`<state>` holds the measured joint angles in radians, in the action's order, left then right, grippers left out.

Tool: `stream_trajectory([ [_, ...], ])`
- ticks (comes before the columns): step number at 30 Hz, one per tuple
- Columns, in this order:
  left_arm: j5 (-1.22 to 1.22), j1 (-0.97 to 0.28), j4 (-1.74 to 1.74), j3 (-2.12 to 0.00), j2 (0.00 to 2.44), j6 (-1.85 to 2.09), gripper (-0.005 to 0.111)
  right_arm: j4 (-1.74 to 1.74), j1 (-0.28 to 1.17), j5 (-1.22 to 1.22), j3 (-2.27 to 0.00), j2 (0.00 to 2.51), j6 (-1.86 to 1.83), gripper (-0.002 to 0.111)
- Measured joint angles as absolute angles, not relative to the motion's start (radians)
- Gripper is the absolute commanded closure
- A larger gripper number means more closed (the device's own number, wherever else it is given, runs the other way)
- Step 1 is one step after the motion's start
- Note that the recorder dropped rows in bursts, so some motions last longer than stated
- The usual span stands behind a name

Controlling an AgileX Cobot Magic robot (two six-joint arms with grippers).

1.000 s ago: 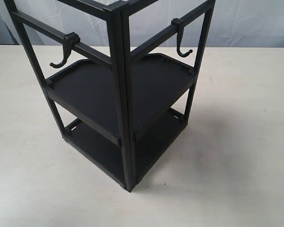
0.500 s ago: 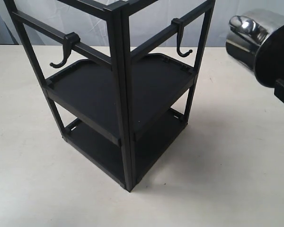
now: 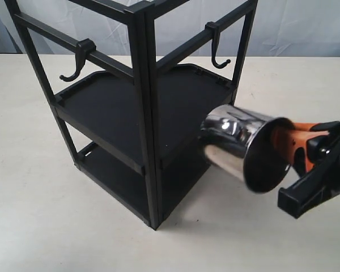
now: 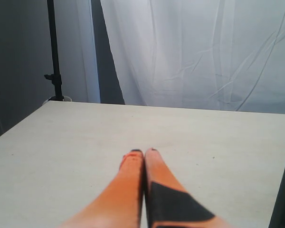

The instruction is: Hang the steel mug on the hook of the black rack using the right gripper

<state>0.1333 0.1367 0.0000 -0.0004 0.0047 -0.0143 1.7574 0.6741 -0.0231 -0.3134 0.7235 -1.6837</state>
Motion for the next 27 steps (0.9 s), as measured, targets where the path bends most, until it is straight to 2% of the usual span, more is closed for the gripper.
stream_trajectory([
  [7,0.133,0.137,0.000,0.000,0.005,-0.014,0.105,1.702,0.676,-0.207,-0.300,0.750,-1.487,0.109],
  [16,0.133,0.137,0.000,0.000,0.005,-0.014,0.105,0.957,0.676,-0.502,-0.306,0.750,-0.699,0.109],
  [27,0.133,0.137,0.000,0.000,0.005,-0.014,0.105,0.449,0.676,-0.769,-0.524,0.750,-0.304,0.109],
])
